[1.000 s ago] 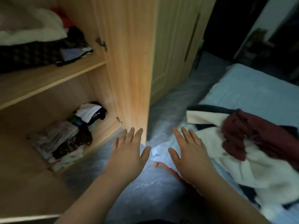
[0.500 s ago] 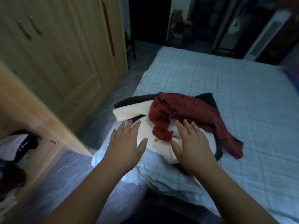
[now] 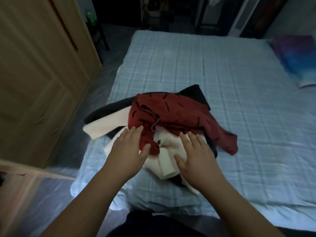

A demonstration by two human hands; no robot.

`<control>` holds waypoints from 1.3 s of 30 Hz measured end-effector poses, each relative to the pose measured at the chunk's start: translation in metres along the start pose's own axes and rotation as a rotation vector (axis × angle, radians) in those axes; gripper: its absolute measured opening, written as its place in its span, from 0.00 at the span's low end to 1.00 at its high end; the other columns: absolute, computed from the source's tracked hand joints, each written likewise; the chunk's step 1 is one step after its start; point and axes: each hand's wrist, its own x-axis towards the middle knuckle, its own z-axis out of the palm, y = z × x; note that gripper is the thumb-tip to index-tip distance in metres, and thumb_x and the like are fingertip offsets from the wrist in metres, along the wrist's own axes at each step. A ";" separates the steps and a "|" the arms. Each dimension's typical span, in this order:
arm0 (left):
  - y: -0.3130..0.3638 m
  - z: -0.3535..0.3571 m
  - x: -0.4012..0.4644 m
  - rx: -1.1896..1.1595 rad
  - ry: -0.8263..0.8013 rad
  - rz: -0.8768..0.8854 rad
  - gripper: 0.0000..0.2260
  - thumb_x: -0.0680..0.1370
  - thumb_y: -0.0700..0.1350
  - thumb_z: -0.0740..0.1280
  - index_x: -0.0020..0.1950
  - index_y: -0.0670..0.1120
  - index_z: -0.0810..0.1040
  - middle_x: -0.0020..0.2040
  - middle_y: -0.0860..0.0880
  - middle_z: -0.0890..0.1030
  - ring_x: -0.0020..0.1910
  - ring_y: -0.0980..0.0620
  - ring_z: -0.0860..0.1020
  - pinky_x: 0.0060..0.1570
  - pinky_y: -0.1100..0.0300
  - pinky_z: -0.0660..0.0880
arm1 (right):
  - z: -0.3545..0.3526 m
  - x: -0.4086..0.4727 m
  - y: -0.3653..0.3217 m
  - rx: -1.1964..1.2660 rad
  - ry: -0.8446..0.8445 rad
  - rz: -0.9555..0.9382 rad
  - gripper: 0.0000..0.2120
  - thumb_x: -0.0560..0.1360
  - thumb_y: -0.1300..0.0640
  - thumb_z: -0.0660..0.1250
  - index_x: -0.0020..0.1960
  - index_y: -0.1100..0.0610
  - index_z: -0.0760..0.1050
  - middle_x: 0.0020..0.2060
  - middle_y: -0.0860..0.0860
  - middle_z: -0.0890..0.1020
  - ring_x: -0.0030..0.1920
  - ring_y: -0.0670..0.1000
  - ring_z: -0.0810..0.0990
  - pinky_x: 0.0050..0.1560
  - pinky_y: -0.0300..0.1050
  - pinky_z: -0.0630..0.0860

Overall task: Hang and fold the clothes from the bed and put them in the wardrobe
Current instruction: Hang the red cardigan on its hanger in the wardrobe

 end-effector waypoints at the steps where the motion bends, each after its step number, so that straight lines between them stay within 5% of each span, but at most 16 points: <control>1: -0.005 0.000 0.013 -0.011 -0.006 0.003 0.35 0.75 0.65 0.49 0.78 0.48 0.63 0.76 0.45 0.68 0.76 0.43 0.63 0.74 0.45 0.62 | 0.001 0.009 -0.001 -0.010 0.008 0.013 0.39 0.73 0.34 0.44 0.81 0.49 0.55 0.80 0.54 0.61 0.80 0.59 0.56 0.76 0.62 0.61; 4: -0.023 -0.003 0.056 -0.059 -0.031 0.018 0.35 0.74 0.64 0.50 0.78 0.48 0.64 0.75 0.45 0.70 0.75 0.43 0.65 0.72 0.44 0.64 | 0.004 0.040 -0.006 -0.031 0.027 0.054 0.36 0.75 0.36 0.49 0.79 0.51 0.61 0.77 0.56 0.66 0.77 0.61 0.62 0.72 0.64 0.66; 8: -0.055 -0.008 0.112 -0.038 -0.084 0.039 0.34 0.75 0.63 0.52 0.78 0.47 0.64 0.74 0.45 0.71 0.72 0.42 0.67 0.70 0.43 0.66 | 0.011 0.084 -0.015 -0.034 -0.021 0.092 0.34 0.77 0.39 0.54 0.81 0.48 0.54 0.80 0.52 0.59 0.80 0.56 0.54 0.77 0.58 0.59; 14: -0.089 0.005 0.181 0.000 -0.185 0.036 0.30 0.79 0.56 0.60 0.78 0.46 0.62 0.75 0.42 0.69 0.74 0.40 0.65 0.73 0.45 0.63 | 0.044 0.150 -0.010 -0.014 -0.050 0.134 0.33 0.78 0.45 0.62 0.80 0.52 0.57 0.78 0.55 0.64 0.79 0.57 0.58 0.76 0.59 0.61; 20: -0.093 0.041 0.208 -0.023 -0.263 -0.048 0.29 0.79 0.52 0.63 0.78 0.45 0.61 0.75 0.40 0.69 0.73 0.39 0.66 0.72 0.44 0.64 | 0.089 0.235 0.022 -0.099 -0.107 -0.015 0.33 0.78 0.54 0.64 0.80 0.51 0.58 0.79 0.53 0.63 0.80 0.56 0.56 0.78 0.59 0.54; 26: -0.086 0.060 0.213 -0.026 -0.269 -0.114 0.29 0.77 0.50 0.63 0.78 0.43 0.63 0.73 0.39 0.70 0.72 0.39 0.67 0.72 0.46 0.64 | 0.137 0.287 0.055 -0.235 -0.205 -0.070 0.32 0.79 0.51 0.63 0.81 0.48 0.56 0.80 0.51 0.60 0.80 0.54 0.54 0.77 0.63 0.48; 32: -0.077 0.071 0.227 -0.021 -0.267 -0.143 0.29 0.76 0.50 0.61 0.76 0.42 0.66 0.71 0.39 0.72 0.72 0.38 0.68 0.72 0.45 0.65 | 0.141 0.313 0.058 -0.238 -0.047 -0.119 0.17 0.77 0.49 0.67 0.66 0.47 0.77 0.62 0.52 0.78 0.62 0.59 0.73 0.60 0.61 0.66; 39: -0.060 0.064 0.233 -0.041 -0.243 -0.143 0.28 0.77 0.48 0.64 0.76 0.43 0.65 0.71 0.40 0.72 0.72 0.38 0.67 0.73 0.45 0.63 | 0.122 0.307 0.041 -0.158 -0.182 -0.071 0.12 0.76 0.51 0.64 0.59 0.50 0.75 0.53 0.50 0.79 0.56 0.57 0.74 0.55 0.56 0.66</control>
